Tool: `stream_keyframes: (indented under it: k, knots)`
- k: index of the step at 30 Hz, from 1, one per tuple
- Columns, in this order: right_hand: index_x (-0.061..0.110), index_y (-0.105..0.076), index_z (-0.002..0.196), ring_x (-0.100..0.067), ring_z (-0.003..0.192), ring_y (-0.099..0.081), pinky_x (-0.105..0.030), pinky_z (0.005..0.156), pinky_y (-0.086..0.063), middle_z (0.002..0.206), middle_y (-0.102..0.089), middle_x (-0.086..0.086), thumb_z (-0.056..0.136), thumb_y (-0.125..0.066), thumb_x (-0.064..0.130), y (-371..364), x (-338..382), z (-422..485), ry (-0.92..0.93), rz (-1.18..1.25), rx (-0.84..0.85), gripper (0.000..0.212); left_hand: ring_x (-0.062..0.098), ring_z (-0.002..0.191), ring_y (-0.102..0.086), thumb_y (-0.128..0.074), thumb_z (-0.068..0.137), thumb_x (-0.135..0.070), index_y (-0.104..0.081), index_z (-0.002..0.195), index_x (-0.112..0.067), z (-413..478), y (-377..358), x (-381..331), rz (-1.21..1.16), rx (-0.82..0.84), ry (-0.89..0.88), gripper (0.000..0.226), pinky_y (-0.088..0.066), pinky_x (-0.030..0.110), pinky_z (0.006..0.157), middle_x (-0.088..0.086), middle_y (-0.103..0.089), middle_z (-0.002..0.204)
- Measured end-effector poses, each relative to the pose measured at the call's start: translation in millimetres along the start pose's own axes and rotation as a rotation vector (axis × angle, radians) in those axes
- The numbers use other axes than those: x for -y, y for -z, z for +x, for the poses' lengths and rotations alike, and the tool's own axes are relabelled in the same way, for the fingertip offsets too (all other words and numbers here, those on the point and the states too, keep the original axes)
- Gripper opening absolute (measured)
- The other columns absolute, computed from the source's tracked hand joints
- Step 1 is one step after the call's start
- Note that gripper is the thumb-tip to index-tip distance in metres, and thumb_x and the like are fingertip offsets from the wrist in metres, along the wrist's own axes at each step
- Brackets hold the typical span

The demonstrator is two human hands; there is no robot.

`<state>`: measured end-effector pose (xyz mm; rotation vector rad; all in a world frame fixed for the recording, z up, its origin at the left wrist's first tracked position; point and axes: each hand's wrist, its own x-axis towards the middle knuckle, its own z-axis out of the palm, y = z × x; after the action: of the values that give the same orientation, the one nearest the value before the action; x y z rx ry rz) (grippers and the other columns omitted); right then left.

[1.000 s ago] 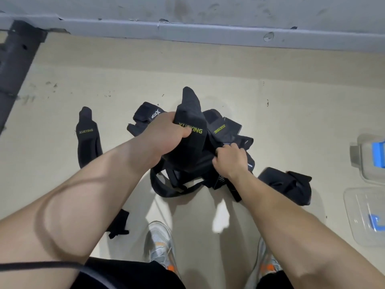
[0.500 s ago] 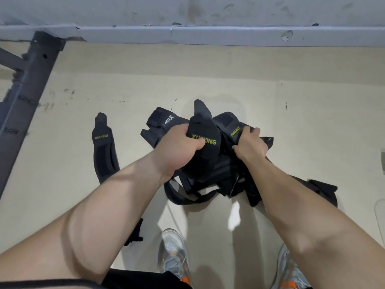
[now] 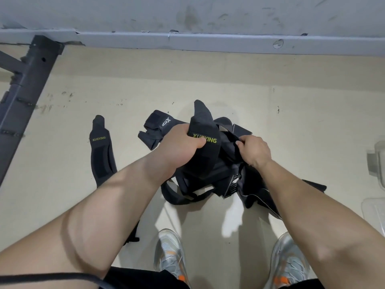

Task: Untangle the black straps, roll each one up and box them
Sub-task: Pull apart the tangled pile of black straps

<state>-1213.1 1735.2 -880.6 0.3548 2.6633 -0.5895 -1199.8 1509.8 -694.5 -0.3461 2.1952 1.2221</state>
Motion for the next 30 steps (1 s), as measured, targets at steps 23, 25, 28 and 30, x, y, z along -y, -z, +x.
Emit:
stream_keyframes:
  k: [23,25,28,30]
  knots:
    - [0.019,-0.073,0.073,-0.017,0.061,-0.061,-0.024,0.061,-0.051,0.075,-0.071,-0.003,0.097,-0.066,0.01,186.8,55.7,-140.2,0.079,1.119,0.036,0.027,0.029,0.103,-0.073,-0.066,0.092,-0.019,-0.075,0.104,-0.015,-42.0,-14.5,-49.0,-0.357,0.211,-0.155,0.016,-0.052,0.046,0.099,0.007,-0.078,0.105]
    - [0.02,-0.071,0.068,-0.017,0.059,-0.057,-0.022,0.06,-0.05,0.077,-0.07,-0.003,0.097,-0.066,0.012,207.3,52.7,-159.5,0.044,1.207,-0.008,0.031,0.033,0.109,-0.071,-0.061,0.097,-0.016,-0.071,0.116,-0.009,-57.7,-14.5,-52.9,-0.385,0.326,-0.177,0.023,-0.053,0.046,0.1,0.013,-0.075,0.114]
    - [0.021,-0.065,0.071,-0.012,0.057,-0.054,-0.022,0.065,-0.053,0.07,-0.066,0.004,0.099,-0.064,0.013,227.2,52.1,-183.5,-0.022,1.367,-0.037,0.029,0.027,0.099,-0.073,-0.056,0.1,-0.009,-0.071,0.109,-0.007,-81.9,-15.4,-55.4,-0.353,0.45,-0.211,0.017,-0.055,0.036,0.089,0.011,-0.076,0.106]
    - [0.021,-0.065,0.072,-0.017,0.064,-0.053,-0.025,0.072,-0.056,0.073,-0.066,0.003,0.1,-0.062,0.013,233.2,55.9,-195.5,-0.061,1.451,-0.041,0.03,0.026,0.096,-0.073,-0.057,0.1,-0.009,-0.07,0.104,-0.008,-94.5,-16.5,-55.5,-0.312,0.476,-0.236,0.014,-0.056,0.037,0.089,0.011,-0.076,0.103]
